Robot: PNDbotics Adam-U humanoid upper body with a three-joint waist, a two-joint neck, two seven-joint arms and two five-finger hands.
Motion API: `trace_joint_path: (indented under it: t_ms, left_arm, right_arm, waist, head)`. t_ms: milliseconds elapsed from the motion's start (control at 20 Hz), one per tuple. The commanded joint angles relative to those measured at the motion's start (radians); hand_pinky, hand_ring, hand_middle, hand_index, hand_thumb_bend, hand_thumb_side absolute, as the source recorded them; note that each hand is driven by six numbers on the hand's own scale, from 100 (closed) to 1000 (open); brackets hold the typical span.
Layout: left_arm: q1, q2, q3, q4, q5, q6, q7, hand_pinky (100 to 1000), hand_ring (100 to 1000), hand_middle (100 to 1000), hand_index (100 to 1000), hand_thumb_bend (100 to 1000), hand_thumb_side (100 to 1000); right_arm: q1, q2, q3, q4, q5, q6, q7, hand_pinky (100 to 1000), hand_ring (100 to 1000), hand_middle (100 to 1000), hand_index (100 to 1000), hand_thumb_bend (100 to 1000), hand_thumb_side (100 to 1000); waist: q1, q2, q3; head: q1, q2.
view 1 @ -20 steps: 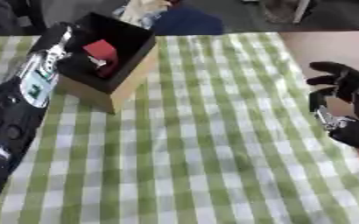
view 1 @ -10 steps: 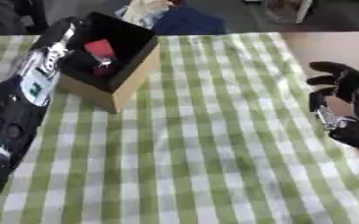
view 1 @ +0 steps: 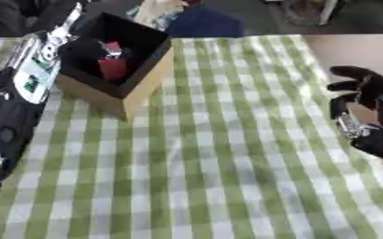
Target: Pick up objects on the table and place them in the box.
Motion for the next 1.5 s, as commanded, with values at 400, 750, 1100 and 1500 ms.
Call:
trace_joint_path:
  t_ms: [400, 750, 1100, 1500]
  left_arm:
    - [0.071, 0.122, 0.003, -0.291, 0.165, -0.038, 0.02, 868, 839, 854, 906, 843, 447]
    - [0.244, 0.145, 0.013, -0.496, 0.29, -0.012, 0.019, 857, 825, 844, 890, 810, 450]
    - [0.444, 0.088, 0.028, -0.666, 0.414, -0.021, -0.011, 850, 815, 839, 891, 788, 471]
    - [0.565, 0.029, 0.047, -0.729, 0.479, -0.017, -0.049, 848, 812, 839, 891, 771, 484]
  right_arm:
    - [-0.004, -0.012, -0.015, -0.006, -0.005, 0.0, -0.006, 712, 815, 890, 913, 100, 428]
    - [-0.006, -0.012, -0.026, -0.007, -0.002, 0.0, -0.018, 712, 815, 891, 912, 100, 418]
    - [-0.013, -0.025, -0.033, -0.004, 0.009, 0.001, -0.036, 705, 806, 879, 897, 100, 395]
    - [-0.025, -0.064, -0.058, -0.015, 0.119, -0.034, -0.156, 696, 785, 852, 884, 295, 420]
  waist:
    - [0.001, -0.024, 0.023]
    - [-0.003, -0.018, 0.044]
    - [-0.014, -0.015, 0.062]
    - [-0.03, -0.014, 0.072]
  head:
    - [-0.005, -0.007]
    - [-0.02, -0.008]
    - [-0.026, -0.008]
    - [-0.017, -0.009]
